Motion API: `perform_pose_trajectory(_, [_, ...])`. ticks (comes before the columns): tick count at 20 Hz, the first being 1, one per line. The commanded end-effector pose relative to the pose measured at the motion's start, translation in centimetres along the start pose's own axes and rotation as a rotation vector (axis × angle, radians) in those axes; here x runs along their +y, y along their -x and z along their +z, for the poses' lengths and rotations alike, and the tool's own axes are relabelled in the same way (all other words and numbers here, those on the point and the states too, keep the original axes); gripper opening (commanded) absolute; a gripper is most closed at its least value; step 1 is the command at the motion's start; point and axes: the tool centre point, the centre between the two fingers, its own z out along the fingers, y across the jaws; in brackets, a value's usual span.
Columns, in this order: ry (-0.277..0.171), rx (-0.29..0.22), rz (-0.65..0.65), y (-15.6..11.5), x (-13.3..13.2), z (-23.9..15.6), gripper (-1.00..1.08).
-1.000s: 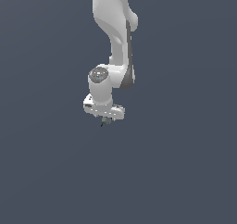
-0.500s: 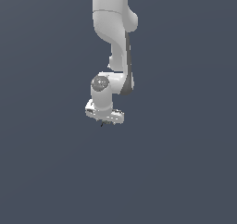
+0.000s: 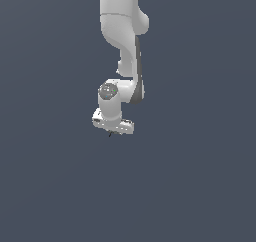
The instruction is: Pick up the object and move it to a goal position.
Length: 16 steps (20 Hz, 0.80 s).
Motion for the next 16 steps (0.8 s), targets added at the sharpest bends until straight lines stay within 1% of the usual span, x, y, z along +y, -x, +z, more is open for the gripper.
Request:
perform_pose_trajectory(1, [0.0,-0.001,0.0,0.0,0.0,0.1,-1.0])
perform_pose_trajectory(9, [0.0,0.0,-0.001,0.0,0.0,-0.7,-1.0])
perform_pose_trajectory(16, [0.0,0.0,-0.001,-0.2,0.2,-4.0,-1.0])
